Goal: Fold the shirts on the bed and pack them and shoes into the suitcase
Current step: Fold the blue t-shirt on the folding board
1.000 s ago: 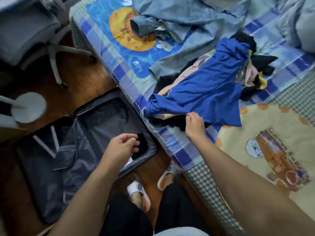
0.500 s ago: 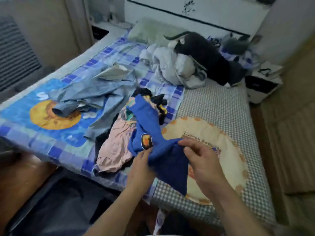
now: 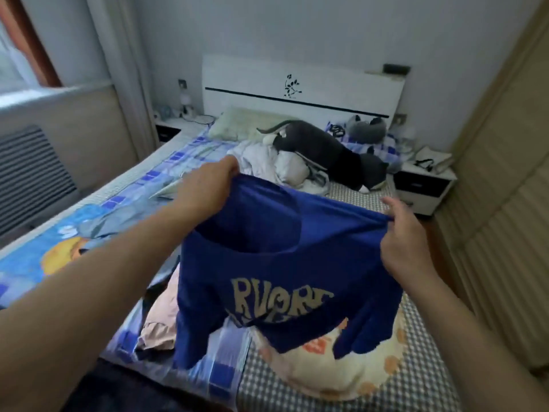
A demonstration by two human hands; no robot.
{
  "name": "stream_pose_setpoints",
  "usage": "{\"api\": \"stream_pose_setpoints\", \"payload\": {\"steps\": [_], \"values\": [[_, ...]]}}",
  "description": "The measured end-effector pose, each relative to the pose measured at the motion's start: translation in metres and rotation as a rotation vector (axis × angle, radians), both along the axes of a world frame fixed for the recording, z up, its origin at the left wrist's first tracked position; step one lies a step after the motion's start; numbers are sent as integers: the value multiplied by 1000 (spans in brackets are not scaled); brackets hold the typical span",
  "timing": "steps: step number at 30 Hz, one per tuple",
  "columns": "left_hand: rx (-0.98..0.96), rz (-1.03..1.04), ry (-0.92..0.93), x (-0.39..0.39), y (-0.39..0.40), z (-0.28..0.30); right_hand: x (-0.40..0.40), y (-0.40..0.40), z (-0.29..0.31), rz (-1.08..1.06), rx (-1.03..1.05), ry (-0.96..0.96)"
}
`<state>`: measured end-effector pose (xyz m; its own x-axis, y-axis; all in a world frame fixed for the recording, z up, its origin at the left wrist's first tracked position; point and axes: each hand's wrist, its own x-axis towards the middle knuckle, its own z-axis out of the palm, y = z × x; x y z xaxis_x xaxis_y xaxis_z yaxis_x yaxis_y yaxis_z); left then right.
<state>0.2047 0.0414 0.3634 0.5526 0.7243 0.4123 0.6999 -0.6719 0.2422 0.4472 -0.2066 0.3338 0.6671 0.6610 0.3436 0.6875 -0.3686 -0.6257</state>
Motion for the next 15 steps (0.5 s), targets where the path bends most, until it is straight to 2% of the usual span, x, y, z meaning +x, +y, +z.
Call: {"api": "stream_pose_setpoints", "payload": {"steps": [1, 2, 4, 5, 7, 8, 10, 11, 13, 15], "values": [[135, 32, 103, 17, 5, 26, 8, 2, 9, 46, -86, -34], [229, 56, 161, 35, 5, 50, 12, 3, 18, 115, -172, 48], [227, 123, 113, 84, 2, 73, 16, -2, 34, 316, -288, 416], [88, 125, -10, 111, 1, 74, 17, -8, 38, 422, -300, 614], [-419, -10, -413, 153, -18, 62, 25, -18, 41, 557, -157, 932], [-615, -115, -601, 163, -39, 50, 35, -18, 34, 514, -28, 1101], [-745, -245, -799, 163, -100, 9, 60, -16, 16, 329, 165, 1477], [-802, -233, -873, 155, -133, -21, 71, -14, 6, 242, 187, 1617], [-943, -114, -934, 131, -198, -101, 91, -8, -17, 118, 165, 1777], [-1055, -57, -702, 115, -244, -172, 98, 1, -36, 81, 135, 1886]]}}
